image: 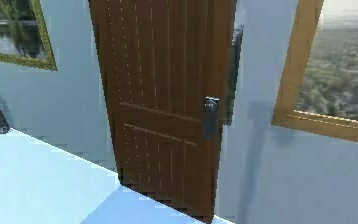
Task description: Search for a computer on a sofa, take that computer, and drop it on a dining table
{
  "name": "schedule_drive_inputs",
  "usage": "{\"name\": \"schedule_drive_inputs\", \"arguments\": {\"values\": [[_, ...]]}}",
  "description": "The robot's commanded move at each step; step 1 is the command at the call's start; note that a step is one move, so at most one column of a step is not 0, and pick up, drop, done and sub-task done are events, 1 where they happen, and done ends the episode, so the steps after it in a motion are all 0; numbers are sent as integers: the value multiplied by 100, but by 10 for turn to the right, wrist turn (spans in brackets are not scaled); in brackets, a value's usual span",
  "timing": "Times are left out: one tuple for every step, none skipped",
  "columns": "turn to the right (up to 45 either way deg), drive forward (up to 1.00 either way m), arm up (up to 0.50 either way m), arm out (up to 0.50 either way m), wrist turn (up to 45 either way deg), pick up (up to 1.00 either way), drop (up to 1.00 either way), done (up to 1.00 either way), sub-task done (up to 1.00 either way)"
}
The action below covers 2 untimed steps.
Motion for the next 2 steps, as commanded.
{"name": "schedule_drive_inputs", "arguments": {"values": [[-450, 0, 0, 0, 0, 0, 0, 0, 0], [-30, 0, 0, 0, 0, 0, 0, 0, 0]]}}
